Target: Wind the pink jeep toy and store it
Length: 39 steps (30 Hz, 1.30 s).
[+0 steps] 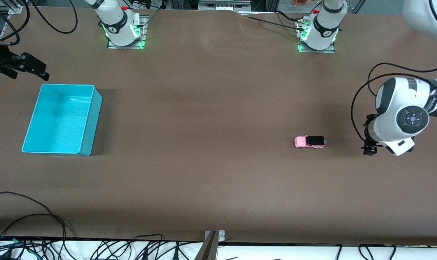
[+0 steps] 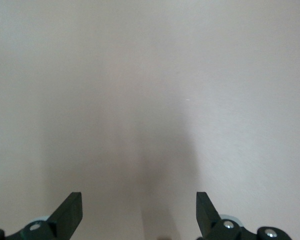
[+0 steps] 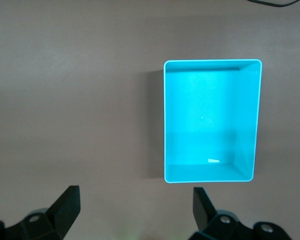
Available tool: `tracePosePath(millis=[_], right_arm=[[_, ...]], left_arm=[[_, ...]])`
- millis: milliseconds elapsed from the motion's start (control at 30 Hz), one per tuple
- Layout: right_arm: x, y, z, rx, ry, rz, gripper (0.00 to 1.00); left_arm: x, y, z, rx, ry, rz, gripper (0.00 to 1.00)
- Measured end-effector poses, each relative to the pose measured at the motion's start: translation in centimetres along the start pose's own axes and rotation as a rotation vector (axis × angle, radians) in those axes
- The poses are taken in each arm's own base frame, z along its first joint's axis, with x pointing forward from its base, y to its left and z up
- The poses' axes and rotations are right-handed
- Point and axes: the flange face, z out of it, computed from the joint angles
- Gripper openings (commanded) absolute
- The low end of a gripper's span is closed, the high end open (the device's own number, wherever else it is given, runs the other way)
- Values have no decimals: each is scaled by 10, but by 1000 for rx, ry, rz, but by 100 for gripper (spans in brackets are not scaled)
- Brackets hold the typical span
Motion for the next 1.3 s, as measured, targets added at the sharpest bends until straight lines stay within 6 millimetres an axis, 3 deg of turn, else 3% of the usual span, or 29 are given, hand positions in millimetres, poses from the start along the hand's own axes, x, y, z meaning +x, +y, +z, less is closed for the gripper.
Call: tracePosePath(millis=[333,533,833,1000,1300], right_arm=[[0,0,0,0,0,0,100],[0,0,0,0,0,0,100],[0,0,0,0,-1,0,100],[0,0,0,0,-1,0,100],[-1,0,1,0,-7,1,100]], left_arm=[[2,0,-104,-77,-28,263,100],[0,3,-150,-152,-16,513,100],[-12,0,-186,-169,11,901,100],[-8,-5,-213,-226,-16,1108,100],[5,-18,-235,-253,-57,1207,100]])
